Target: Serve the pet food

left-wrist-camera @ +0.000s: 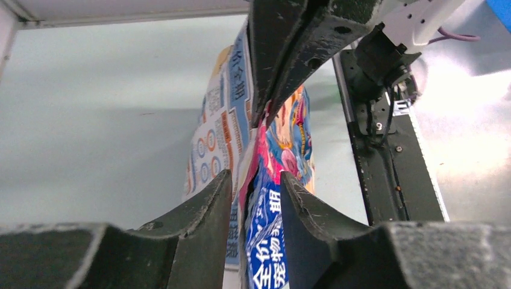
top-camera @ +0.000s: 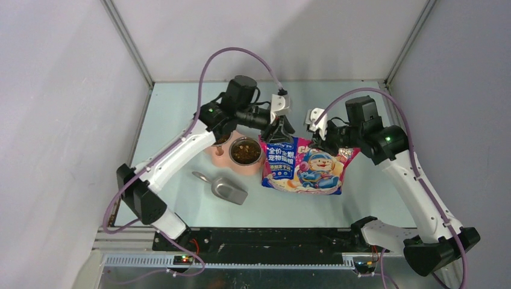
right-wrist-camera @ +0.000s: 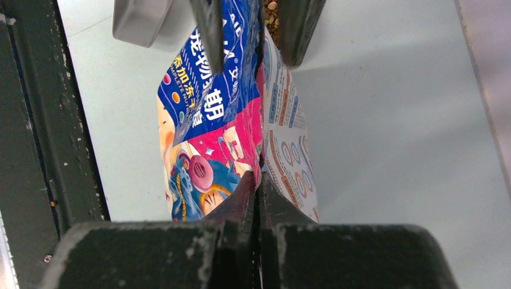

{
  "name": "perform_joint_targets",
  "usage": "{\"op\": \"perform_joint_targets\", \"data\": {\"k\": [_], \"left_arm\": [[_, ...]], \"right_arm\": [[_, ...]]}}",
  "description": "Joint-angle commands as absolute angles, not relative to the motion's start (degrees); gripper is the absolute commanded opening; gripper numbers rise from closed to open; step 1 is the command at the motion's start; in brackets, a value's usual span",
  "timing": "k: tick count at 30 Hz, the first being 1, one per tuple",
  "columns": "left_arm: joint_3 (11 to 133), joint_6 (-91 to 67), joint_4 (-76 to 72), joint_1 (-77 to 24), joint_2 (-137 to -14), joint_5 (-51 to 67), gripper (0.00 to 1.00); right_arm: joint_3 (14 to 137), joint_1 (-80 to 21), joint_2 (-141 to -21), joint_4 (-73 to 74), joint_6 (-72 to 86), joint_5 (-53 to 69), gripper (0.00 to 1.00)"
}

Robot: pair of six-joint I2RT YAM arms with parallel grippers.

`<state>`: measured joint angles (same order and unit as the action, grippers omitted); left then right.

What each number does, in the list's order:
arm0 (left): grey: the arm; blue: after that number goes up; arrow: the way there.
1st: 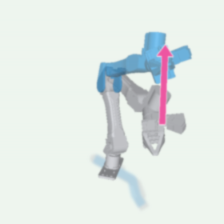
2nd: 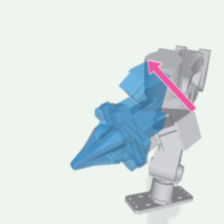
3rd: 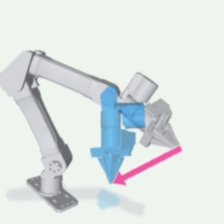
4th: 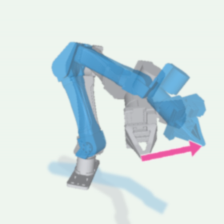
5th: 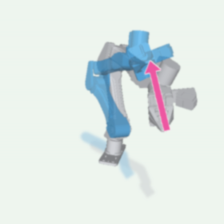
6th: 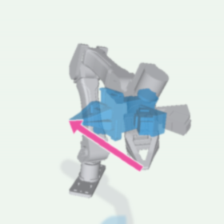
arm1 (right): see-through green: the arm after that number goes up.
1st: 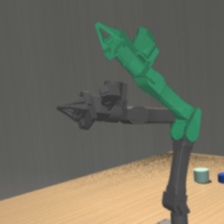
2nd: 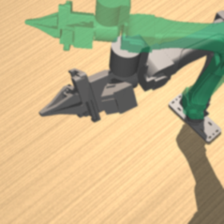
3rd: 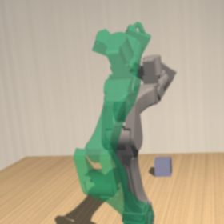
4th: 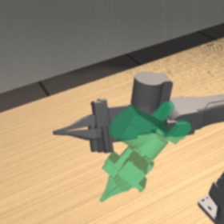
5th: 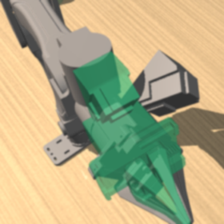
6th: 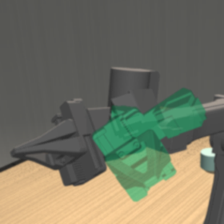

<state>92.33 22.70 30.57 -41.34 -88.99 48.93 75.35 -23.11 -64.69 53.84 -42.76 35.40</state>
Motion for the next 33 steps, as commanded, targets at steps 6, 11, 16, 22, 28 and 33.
{"op": "perform_joint_targets", "data": {"k": [6, 11, 16, 22, 28, 33], "left_arm": [[89.78, 24.61, 27.01, -43.13, -91.22, 48.83, 0.35], [89.26, 23.70, 25.86, -43.16, -91.45, 48.29, 0.16], [88.96, 23.89, 26.11, -43.22, -91.07, 47.66, 0.01], [88.65, 23.82, 26.26, -43.16, -90.60, 46.53, 0.04], [87.85, 24.58, 27.14, -43.16, -90.61, 44.73, 0.39], [87.44, 25.92, 27.72, -43.07, -90.81, 44.55, 0.18]], "right_arm": [[75.50, -21.11, -64.54, 49.13, -36.71, 38.13, 0.00], [75.58, -20.76, -65.50, 49.11, -36.41, 41.56, 0.23], [75.56, -21.53, -67.80, 47.30, -34.14, 43.51, 0.33], [75.57, -21.80, -68.89, 45.56, -32.43, 45.19, 0.01], [75.58, -21.71, -68.00, 44.24, -31.38, 44.42, 0.18], [75.61, -21.59, -67.64, 44.21, -31.12, 43.37, 0.30]]}}
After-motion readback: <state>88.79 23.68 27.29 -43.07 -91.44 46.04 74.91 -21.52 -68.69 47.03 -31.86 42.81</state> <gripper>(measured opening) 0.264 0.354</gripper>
